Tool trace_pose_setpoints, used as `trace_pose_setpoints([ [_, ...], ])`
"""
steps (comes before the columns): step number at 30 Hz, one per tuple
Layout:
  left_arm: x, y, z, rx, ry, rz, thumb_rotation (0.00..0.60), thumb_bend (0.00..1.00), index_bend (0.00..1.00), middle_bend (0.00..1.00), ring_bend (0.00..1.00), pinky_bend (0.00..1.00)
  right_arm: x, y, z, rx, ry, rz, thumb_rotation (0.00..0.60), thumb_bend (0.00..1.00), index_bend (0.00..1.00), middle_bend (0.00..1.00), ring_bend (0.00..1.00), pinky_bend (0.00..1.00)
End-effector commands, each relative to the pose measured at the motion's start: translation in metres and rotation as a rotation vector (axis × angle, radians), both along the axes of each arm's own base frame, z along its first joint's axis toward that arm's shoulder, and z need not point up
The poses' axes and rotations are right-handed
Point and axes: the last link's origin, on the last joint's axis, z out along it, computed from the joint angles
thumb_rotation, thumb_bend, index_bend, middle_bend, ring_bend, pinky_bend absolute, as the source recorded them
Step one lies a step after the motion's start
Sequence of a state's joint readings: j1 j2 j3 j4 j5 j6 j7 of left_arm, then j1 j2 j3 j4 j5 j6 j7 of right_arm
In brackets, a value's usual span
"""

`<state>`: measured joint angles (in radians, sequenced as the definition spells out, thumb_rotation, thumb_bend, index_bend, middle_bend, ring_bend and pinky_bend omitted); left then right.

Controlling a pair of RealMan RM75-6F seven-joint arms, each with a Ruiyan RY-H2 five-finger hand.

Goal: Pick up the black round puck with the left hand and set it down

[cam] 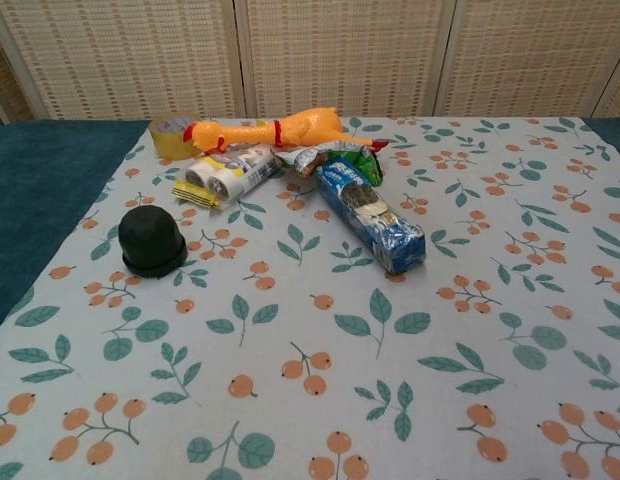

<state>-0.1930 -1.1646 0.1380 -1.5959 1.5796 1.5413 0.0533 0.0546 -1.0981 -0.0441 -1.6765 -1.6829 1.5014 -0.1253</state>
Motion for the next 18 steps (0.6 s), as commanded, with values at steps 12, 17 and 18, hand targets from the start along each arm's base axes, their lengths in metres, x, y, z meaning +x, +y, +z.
trace_pose_setpoints([
  [12,0.115,0.124,-0.044,-0.488,-0.044,-0.082,0.6,0.37,0.0,0.0,0.0,0.1,0.002,-0.007,-0.008,0.061,-0.023,0.008,0.6,0.11,0.0,0.0,0.0,0.0],
  [17,0.147,0.175,-0.068,-0.532,0.061,-0.072,0.6,0.37,0.0,0.0,0.0,0.1,0.0,-0.01,-0.009,0.071,-0.02,-0.007,0.6,0.11,0.0,0.0,0.0,0.0],
  [18,0.151,0.184,-0.075,-0.522,0.087,-0.077,0.6,0.37,0.0,0.0,0.0,0.1,-0.001,-0.011,-0.008,0.071,-0.018,-0.012,0.6,0.11,0.0,0.0,0.0,0.0],
])
